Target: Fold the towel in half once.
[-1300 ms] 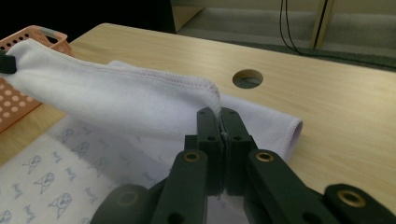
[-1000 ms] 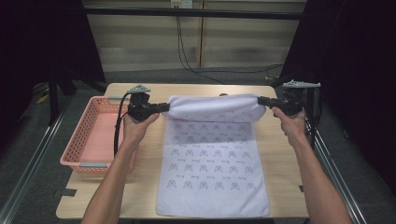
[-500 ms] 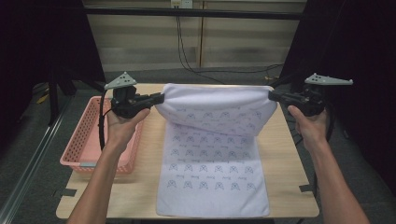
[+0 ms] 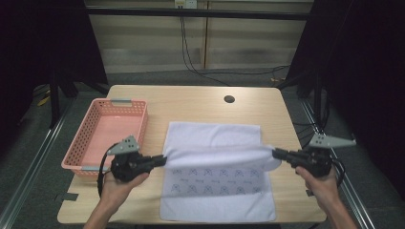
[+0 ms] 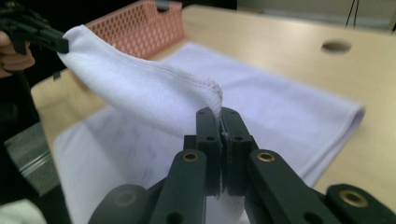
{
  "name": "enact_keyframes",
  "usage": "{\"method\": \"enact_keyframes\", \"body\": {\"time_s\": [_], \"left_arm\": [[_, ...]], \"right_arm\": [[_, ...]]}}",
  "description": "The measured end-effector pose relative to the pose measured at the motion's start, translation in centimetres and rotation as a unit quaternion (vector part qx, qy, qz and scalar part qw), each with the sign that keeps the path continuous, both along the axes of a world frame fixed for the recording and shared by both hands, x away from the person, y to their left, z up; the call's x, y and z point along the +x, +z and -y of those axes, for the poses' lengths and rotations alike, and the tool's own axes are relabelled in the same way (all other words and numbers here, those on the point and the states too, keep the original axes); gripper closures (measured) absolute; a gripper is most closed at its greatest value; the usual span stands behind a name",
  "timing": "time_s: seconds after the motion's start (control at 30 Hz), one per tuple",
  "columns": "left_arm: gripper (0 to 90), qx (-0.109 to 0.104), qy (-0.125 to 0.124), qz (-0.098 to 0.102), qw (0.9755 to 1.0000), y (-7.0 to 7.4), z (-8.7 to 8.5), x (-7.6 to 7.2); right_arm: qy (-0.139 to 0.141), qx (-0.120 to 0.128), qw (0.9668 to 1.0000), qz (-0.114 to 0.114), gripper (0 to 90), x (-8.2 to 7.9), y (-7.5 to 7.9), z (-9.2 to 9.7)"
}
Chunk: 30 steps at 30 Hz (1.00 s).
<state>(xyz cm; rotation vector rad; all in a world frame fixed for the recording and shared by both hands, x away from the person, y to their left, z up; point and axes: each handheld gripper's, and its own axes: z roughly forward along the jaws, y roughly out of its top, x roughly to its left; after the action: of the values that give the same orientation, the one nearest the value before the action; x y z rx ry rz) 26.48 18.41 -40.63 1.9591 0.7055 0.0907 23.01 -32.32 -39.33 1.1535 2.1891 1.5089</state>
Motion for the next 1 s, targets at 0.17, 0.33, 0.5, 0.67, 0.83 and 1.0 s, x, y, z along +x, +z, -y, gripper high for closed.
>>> {"method": "enact_keyframes", "body": {"time_s": [0.17, 0.33, 0.5, 0.67, 0.83, 1.0], "left_arm": [[86.3, 0.039, -0.022, -0.049, 0.9978, -3.8, 0.1, -2.0], [85.7, 0.064, -0.033, -0.068, 0.9951, -5.6, 0.2, -2.9], [85.3, 0.066, -0.058, -0.103, 0.9908, -6.2, 0.2, -4.6], [71.7, 0.080, -0.080, -0.100, 0.9885, -5.5, 0.5, -4.9], [66.4, 0.038, -0.052, -0.078, 0.9949, -4.6, -0.5, -2.9], [67.6, 0.049, -0.016, -0.060, 0.9969, -5.7, 1.0, 1.1]], "right_arm": [[0.017, -0.013, 0.9986, -0.049, 86.7, -3.0, -4.3, -0.4], [0.045, -0.039, 0.9933, -0.099, 83.6, -5.2, -6.7, -0.7], [0.073, -0.067, 0.9891, -0.109, 83.7, -6.8, -6.9, -1.2], [0.081, -0.092, 0.9860, -0.114, 81.0, -7.0, -6.1, -1.4], [0.040, -0.069, 0.9920, -0.097, 73.7, -4.4, -6.0, -0.8], [0.002, -0.099, 0.9893, -0.107, 59.5, 0.8, -7.4, -1.7]]}}
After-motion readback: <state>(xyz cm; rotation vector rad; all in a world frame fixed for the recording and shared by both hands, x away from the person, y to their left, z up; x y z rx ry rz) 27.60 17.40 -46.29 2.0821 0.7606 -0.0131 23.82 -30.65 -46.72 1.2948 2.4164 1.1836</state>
